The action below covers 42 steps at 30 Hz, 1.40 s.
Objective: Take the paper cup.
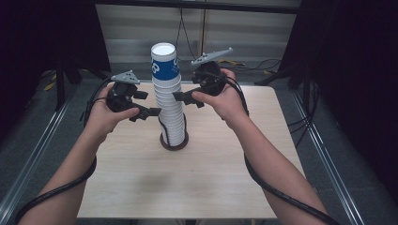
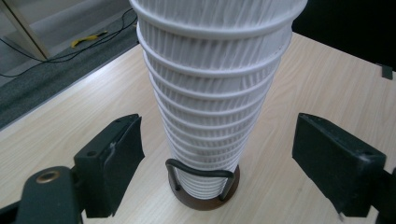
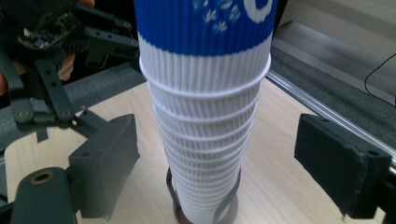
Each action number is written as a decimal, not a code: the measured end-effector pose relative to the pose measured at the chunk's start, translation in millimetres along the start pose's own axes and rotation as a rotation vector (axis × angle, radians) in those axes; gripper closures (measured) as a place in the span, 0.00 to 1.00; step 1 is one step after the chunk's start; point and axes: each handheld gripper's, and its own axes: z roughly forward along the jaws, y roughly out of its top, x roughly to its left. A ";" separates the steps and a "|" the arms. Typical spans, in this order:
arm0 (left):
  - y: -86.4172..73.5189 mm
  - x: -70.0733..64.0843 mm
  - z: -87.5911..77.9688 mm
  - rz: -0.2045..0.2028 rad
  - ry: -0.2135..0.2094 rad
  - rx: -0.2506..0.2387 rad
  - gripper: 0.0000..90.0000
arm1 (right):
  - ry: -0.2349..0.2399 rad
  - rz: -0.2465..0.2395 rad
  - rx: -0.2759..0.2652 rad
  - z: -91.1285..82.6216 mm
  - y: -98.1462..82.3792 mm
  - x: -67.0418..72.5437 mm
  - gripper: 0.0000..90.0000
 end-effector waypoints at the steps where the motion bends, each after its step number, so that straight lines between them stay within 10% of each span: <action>1: 0.9 -0.2 0.0 0.000 0.000 -0.004 0.18 | 0.000 -0.001 -0.004 0.7 1.2 0.0 0.14; 42: 30.4 0.8 5.1 0.024 -0.001 -0.068 0.18 | -0.023 0.007 -0.062 37.7 30.3 8.1 0.13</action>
